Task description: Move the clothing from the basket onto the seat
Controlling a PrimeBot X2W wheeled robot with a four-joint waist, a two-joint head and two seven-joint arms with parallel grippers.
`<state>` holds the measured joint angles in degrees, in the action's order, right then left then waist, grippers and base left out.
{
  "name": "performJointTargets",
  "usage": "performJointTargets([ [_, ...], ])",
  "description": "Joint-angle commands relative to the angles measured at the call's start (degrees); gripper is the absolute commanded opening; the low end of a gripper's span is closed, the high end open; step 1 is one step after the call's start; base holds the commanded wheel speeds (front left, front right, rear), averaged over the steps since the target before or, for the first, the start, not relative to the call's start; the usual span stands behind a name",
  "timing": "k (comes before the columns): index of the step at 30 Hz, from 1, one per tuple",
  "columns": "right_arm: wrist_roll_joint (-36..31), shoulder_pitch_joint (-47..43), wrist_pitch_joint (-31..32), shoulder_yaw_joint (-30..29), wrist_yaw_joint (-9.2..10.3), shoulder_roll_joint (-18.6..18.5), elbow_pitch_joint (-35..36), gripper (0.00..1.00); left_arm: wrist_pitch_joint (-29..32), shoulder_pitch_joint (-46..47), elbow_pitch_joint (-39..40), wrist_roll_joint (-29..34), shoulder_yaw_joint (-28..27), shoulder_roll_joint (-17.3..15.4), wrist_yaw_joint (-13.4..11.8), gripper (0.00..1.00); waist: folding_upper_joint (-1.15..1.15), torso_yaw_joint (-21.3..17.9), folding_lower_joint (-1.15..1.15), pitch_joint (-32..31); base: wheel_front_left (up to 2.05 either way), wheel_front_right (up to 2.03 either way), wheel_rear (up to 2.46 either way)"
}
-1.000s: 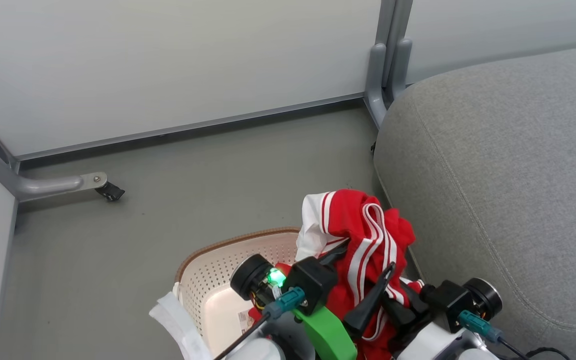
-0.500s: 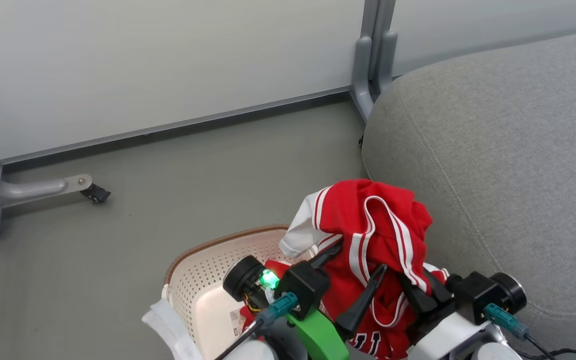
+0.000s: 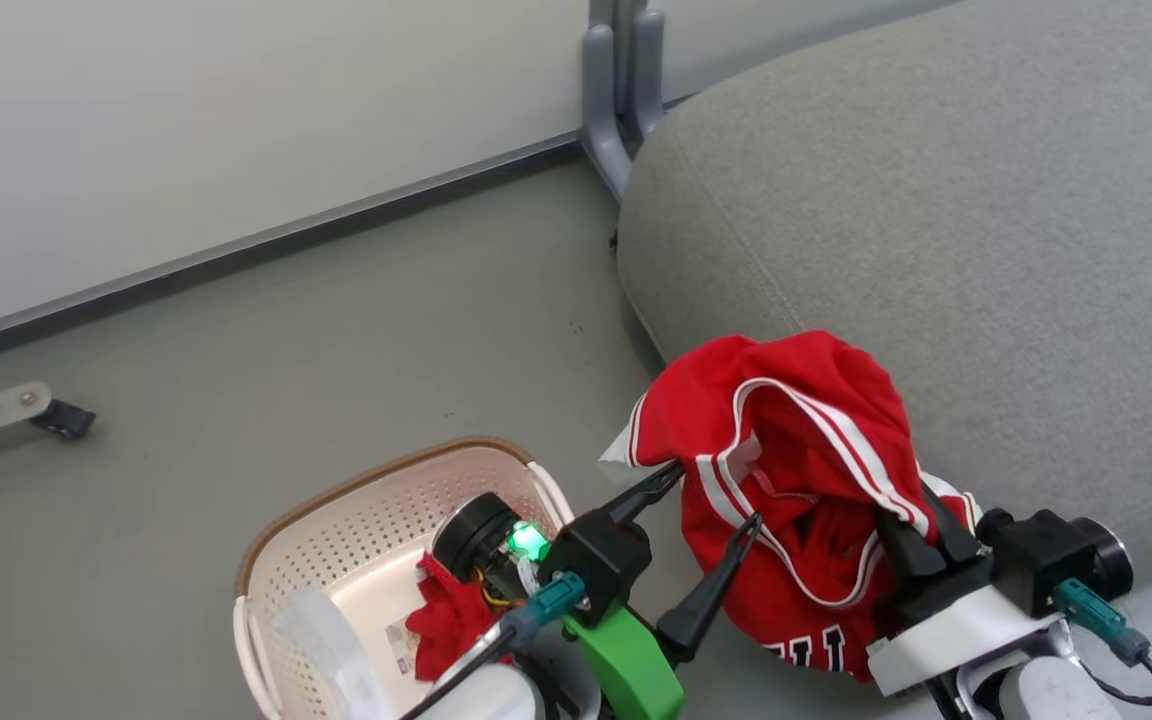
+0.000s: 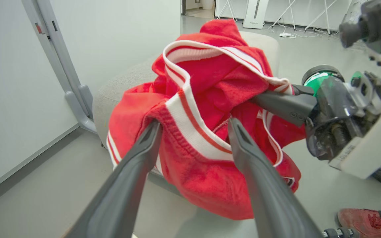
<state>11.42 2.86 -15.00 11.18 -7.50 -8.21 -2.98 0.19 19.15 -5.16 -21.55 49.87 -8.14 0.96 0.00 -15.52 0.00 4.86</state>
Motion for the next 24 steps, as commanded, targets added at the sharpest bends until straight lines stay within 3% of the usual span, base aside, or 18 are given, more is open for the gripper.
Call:
performJointTargets([
  [1,-0.13,-0.26,-0.28,-0.60,0.02,0.29,0.54,0.00,0.15,1.31,-0.13,0.17,-0.15,-0.57,0.12,1.00,0.00,-5.02,0.00,3.35,0.00,0.00,0.00],
  [13,1.37,0.34,-0.28,-7.40,0.02,3.40,4.08,0.00,2.30,4.81,-0.23,1.16,0.32,-1.93,0.86,1.00,0.00,-14.01,0.00,9.41,0.00,0.00,0.00],
  [24,2.18,6.51,-0.28,-14.80,0.02,3.75,7.90,0.00,6.08,8.86,0.69,2.59,1.57,-3.14,1.98,1.00,0.00,-13.91,0.00,18.34,0.00,0.00,0.00],
])
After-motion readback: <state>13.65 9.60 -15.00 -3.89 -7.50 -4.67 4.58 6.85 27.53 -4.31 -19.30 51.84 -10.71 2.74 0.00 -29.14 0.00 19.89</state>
